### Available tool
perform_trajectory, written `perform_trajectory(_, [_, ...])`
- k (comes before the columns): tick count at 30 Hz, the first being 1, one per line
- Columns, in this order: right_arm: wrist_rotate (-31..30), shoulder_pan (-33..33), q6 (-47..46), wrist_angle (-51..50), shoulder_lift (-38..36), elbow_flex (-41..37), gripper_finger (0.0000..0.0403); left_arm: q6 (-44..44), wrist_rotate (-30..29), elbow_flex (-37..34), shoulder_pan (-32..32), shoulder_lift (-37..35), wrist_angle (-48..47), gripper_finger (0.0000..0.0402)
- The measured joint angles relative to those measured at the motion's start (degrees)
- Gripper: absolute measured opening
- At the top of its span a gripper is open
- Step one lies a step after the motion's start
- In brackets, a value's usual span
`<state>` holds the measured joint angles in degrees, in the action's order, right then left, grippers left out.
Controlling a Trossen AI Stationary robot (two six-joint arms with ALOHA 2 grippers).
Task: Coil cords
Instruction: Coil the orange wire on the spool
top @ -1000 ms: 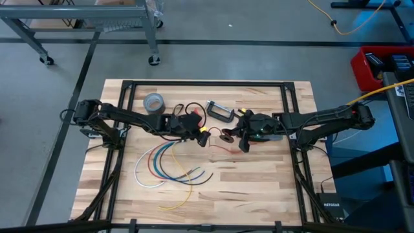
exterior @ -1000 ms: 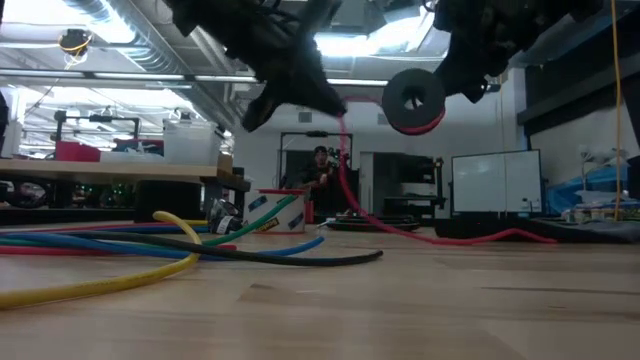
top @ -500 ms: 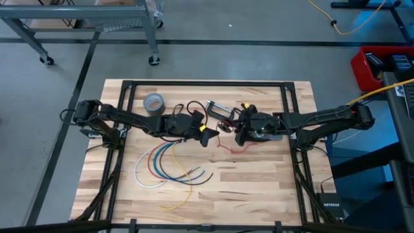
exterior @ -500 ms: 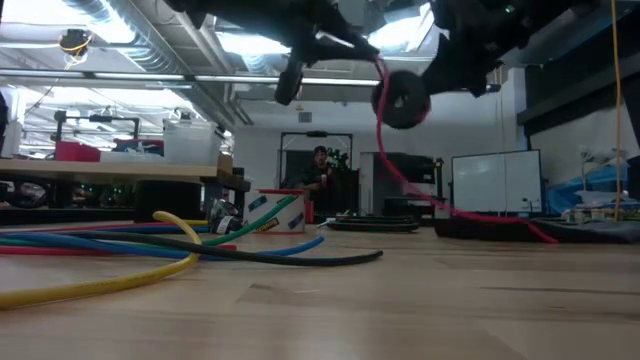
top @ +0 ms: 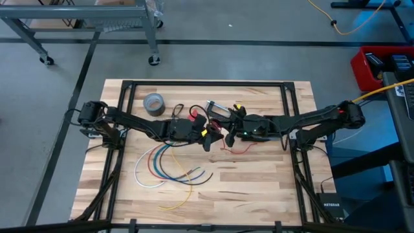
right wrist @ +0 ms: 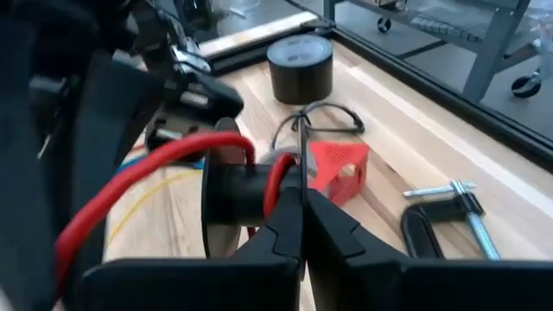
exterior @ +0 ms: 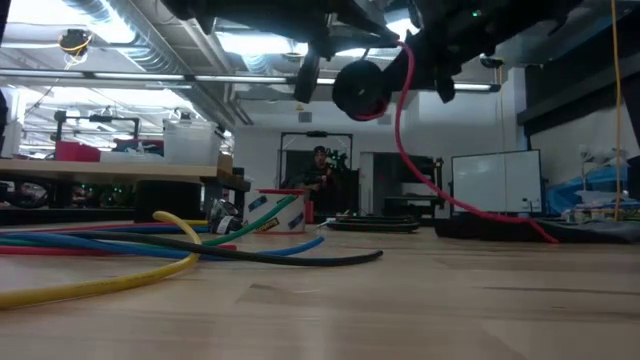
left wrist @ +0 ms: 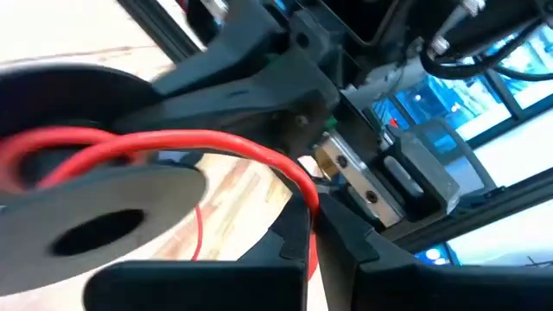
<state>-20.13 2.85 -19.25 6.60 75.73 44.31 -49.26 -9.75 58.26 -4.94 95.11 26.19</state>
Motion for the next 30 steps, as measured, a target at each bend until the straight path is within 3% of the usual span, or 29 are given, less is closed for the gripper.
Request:
perform_trajectory(9, [-2.82,-0.95,0.02,9.61,0.31,-0.02,0.0005,3.75,-5.42,0.02,-3.59,0.00,-1.92,0.0000])
perform_trajectory(18, [-1.60,-1.46,-0.02,12.92,-1.45,-0.04,0.0005,9.28,-16.52,0.04,-6.69,0.00,-9.31,0.0000])
perform_trajectory(24, [3.12,-1.49,-0.02,12.57,-4.19,-0.04,0.0005,13.68,-23.74,0.04,-8.20,0.00,-12.57,0.0000])
perform_trajectory(30, [10.20,-1.43,-0.19,5.96,-8.04,-0.04,0.0005,19.68,-29.68,0.04,-9.54,0.00,-16.39,0.0000])
